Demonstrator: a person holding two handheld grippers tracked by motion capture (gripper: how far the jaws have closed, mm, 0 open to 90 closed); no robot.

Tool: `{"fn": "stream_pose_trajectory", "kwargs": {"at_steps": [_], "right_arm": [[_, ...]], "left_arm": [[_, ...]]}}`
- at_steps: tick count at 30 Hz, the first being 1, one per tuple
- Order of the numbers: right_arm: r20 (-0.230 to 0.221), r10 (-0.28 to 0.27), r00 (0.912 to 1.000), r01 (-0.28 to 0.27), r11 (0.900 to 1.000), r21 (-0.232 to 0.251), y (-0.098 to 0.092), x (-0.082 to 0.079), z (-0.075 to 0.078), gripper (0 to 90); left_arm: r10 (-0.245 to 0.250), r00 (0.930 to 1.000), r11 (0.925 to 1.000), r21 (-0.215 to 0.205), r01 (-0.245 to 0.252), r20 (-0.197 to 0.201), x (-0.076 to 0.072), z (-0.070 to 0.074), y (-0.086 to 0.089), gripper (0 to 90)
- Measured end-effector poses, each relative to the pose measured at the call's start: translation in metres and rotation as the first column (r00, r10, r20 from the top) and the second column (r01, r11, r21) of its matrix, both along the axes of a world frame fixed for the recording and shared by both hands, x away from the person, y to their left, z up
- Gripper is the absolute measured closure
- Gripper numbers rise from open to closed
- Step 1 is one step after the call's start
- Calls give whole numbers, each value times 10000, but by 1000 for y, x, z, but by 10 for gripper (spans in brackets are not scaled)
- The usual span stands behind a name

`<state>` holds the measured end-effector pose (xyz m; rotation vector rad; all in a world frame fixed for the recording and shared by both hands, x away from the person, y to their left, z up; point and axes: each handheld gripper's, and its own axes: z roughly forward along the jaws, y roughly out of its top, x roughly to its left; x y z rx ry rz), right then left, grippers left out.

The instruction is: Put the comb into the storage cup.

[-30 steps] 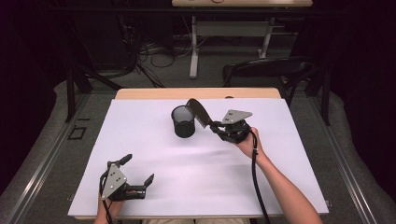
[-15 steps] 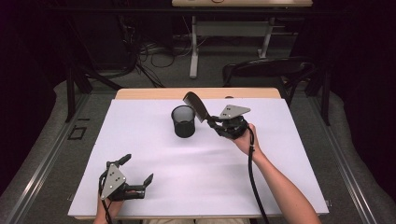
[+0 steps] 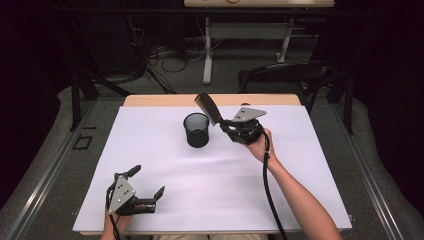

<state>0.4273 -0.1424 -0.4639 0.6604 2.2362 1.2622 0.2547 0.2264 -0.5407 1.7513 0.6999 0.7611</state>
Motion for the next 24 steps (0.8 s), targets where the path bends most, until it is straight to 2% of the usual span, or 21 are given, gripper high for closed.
{"fn": "stream_pose_trajectory", "kwargs": {"at_steps": [24], "right_arm": [[8,-185,9998,185,9996,233,9,13,16,728]], "left_arm": [[25,10000,10000,35,-26,33,0,0,0,3]]}}
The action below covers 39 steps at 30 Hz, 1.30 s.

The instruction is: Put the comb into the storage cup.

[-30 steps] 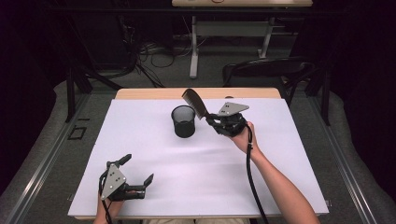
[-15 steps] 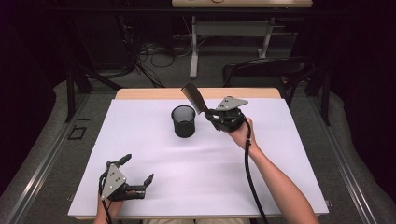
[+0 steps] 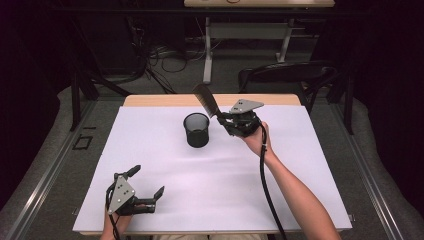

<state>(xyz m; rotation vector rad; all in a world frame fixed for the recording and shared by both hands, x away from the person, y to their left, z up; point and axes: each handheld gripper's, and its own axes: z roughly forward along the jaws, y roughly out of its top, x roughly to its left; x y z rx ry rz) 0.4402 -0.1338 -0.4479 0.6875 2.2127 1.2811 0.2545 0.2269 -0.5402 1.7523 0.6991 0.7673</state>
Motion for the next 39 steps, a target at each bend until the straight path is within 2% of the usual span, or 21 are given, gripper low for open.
{"fn": "stream_pose_trajectory", "kwargs": {"at_steps": [39], "right_arm": [[70,-16,10000,14,9997,237,21,18,20,728]], "left_arm": [[1,10000,10000,-1,-1,-16,0,0,1,3]]}}
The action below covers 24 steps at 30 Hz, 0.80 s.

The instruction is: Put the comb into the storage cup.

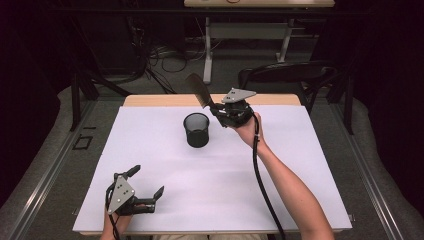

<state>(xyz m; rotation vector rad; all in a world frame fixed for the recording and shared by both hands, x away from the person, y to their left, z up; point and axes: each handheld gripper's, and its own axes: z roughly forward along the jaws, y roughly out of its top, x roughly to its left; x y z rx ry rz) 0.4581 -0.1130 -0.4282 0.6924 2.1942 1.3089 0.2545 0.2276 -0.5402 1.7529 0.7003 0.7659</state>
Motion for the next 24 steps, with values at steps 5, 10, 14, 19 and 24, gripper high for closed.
{"fn": "stream_pose_trajectory", "kwargs": {"at_steps": [5,10,14,19,24], "right_arm": [[-11,-9,10000,9,10000,50,3,2,0,728],[-59,-17,10000,18,9998,176,5,4,2,728],[-88,11,10000,-9,9998,196,7,6,3,728],[-118,49,9999,-46,9997,260,11,8,3,728],[-160,86,9998,-80,9993,363,16,11,4,728]], "left_arm": [[2,10000,10000,-5,-2,13,0,0,0,3],[13,10000,10000,-22,-13,16,0,0,0,3],[47,10000,10000,-50,-46,36,0,1,1,3],[66,10000,10000,-66,-65,22,0,1,1,3],[26,10000,10000,-22,-26,0,0,0,0,3]]}}
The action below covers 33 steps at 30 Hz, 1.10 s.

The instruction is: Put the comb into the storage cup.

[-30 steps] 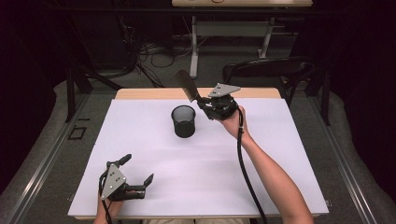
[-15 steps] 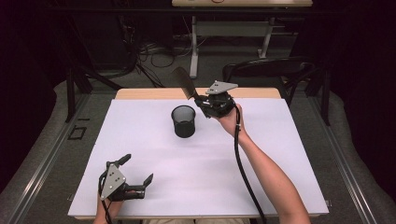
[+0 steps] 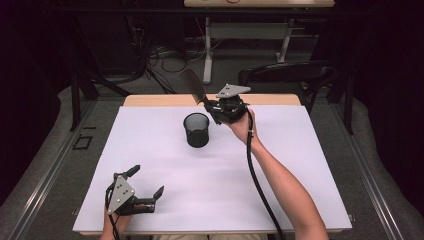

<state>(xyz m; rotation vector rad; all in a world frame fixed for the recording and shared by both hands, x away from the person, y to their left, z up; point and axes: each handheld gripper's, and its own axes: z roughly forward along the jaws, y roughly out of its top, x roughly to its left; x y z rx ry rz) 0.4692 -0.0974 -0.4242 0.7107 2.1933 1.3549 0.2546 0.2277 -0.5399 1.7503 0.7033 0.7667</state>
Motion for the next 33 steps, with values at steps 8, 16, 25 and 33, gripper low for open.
{"fn": "stream_pose_trajectory", "kwargs": {"at_steps": [8,16,25,33], "right_arm": [[13,-56,10000,56,9993,381,4,3,5,728],[-46,-104,9999,106,9982,582,9,6,4,729],[79,-76,9999,69,9959,900,15,7,5,728],[249,-44,9997,16,9938,1116,20,6,4,728]], "left_arm": [[13,10000,10000,-15,-13,38,-1,0,0,3],[-18,10000,10000,-65,19,26,0,0,1,3],[-28,10000,10000,-36,29,41,-1,1,1,3],[-51,10000,10000,-53,51,57,-1,1,1,3]]}}
